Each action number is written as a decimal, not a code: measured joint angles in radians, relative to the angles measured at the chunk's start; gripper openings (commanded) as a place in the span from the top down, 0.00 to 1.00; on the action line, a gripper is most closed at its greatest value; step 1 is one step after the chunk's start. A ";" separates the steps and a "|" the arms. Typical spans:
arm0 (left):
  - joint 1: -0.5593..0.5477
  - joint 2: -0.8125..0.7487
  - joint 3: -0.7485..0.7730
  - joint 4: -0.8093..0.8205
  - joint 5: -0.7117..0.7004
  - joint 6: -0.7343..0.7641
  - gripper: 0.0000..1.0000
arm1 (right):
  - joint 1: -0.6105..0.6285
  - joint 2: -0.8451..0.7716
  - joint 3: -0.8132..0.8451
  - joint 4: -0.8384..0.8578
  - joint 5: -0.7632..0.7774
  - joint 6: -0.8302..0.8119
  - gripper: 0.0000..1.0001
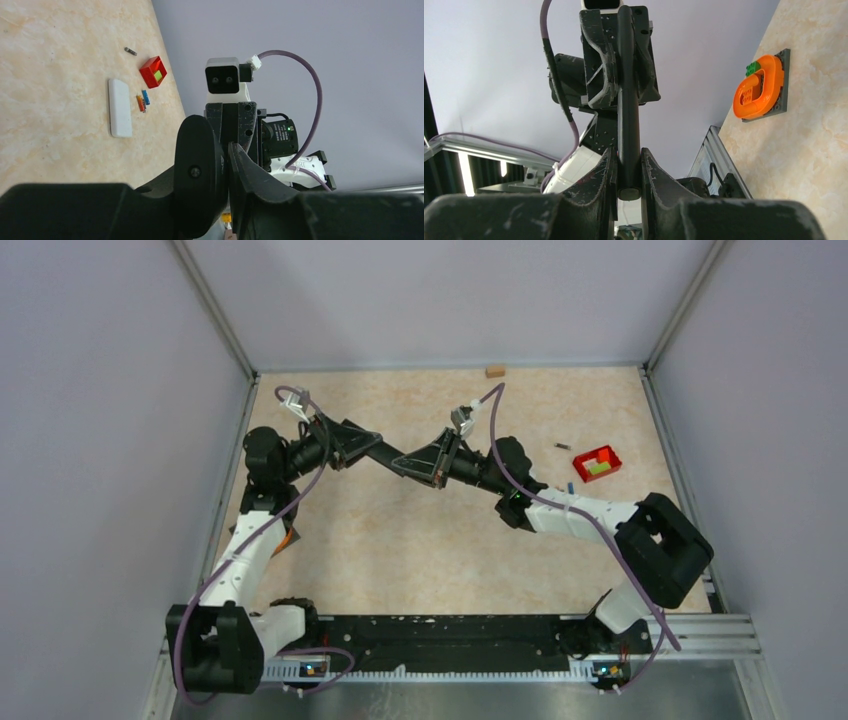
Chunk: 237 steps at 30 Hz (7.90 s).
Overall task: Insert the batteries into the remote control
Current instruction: Remove the battery cover from the remote control, then place the battery cover at the center of the board, then pick up the battery from the center of the board.
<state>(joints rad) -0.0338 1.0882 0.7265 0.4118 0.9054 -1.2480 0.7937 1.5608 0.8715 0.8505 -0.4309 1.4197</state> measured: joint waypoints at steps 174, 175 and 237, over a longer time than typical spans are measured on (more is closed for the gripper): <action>-0.021 0.032 -0.078 -0.294 -0.371 0.359 1.00 | -0.024 -0.052 -0.126 -0.209 0.270 -0.091 1.00; -0.021 0.028 -0.083 -0.303 -0.375 0.362 1.00 | -0.025 -0.069 -0.132 -0.257 0.296 -0.108 1.00; -0.309 0.056 -0.087 0.051 0.126 0.451 1.00 | -0.618 -0.077 -0.078 -1.225 0.790 -0.915 0.64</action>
<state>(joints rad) -0.3424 1.1442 0.6399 0.4629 1.0317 -0.7967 0.1753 1.4837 0.7933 -0.3748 0.3588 0.5045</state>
